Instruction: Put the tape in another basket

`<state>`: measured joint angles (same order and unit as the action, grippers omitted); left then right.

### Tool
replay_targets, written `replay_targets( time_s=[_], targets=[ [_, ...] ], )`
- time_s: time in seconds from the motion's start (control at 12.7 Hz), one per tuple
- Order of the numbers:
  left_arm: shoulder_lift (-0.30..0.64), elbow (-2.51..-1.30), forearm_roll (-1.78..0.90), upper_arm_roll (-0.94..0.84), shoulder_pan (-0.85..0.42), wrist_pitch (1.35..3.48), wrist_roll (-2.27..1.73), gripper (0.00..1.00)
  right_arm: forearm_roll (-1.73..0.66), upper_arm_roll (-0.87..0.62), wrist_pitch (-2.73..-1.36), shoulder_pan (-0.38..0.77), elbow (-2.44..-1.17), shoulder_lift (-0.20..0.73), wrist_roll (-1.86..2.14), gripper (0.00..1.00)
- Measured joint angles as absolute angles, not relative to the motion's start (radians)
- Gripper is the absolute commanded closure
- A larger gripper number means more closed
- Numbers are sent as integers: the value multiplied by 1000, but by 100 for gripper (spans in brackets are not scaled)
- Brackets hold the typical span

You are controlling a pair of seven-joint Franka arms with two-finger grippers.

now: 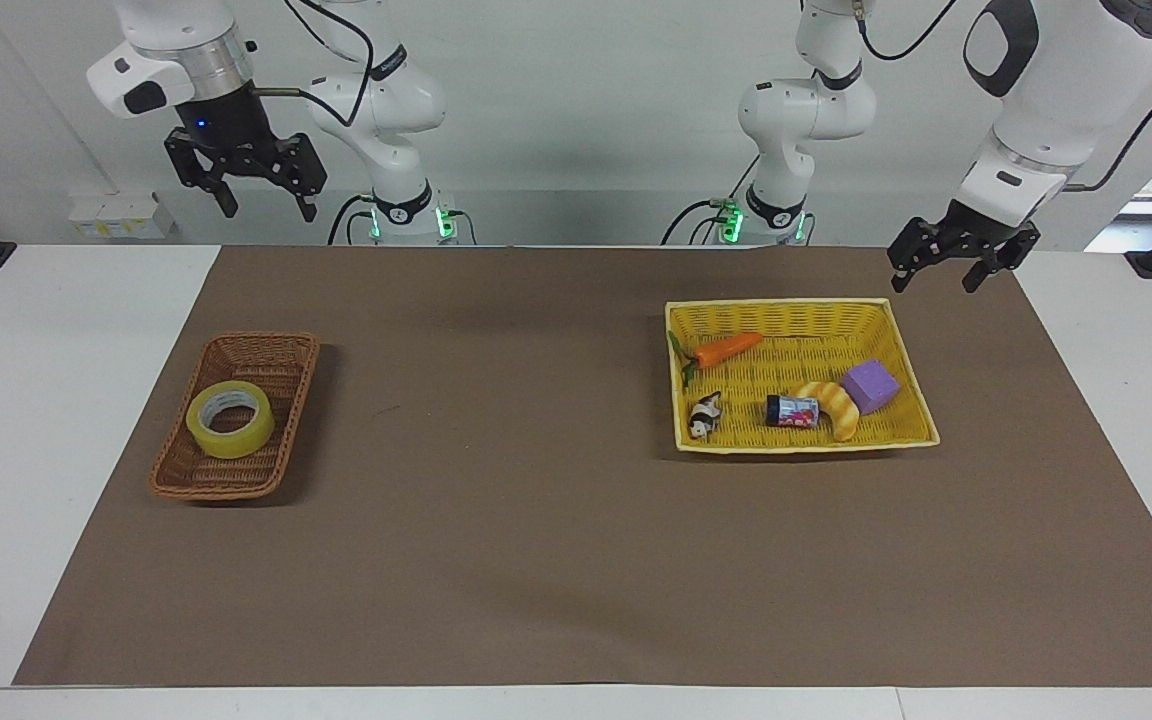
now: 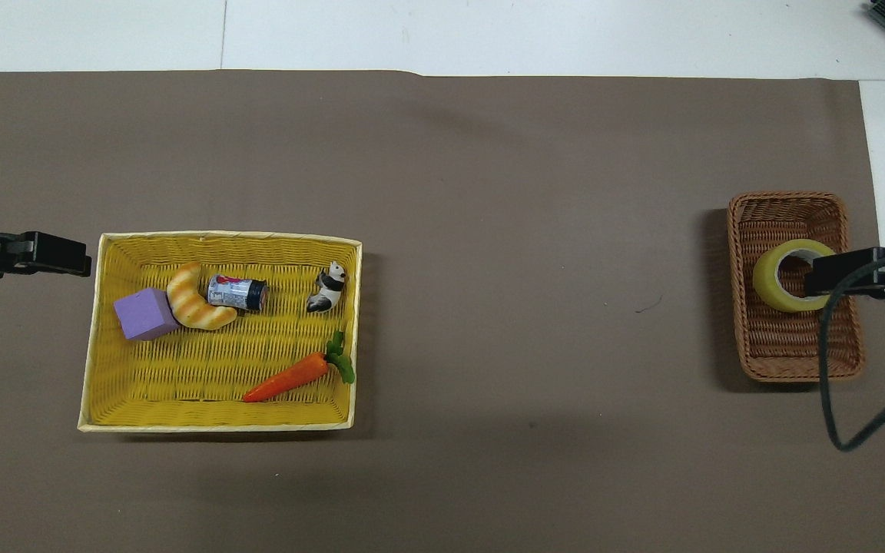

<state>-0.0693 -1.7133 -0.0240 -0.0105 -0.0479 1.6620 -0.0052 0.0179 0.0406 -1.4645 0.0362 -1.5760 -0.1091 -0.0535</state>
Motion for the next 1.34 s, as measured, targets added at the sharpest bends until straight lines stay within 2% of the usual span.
replay_targets(
  time_s=[1.34],
  targets=[
    [-69, -1713, -24, -10, -48, 1661, -5, 0, 10, 22, -1493, 38, -1592, -111, -38, 0]
  ],
)
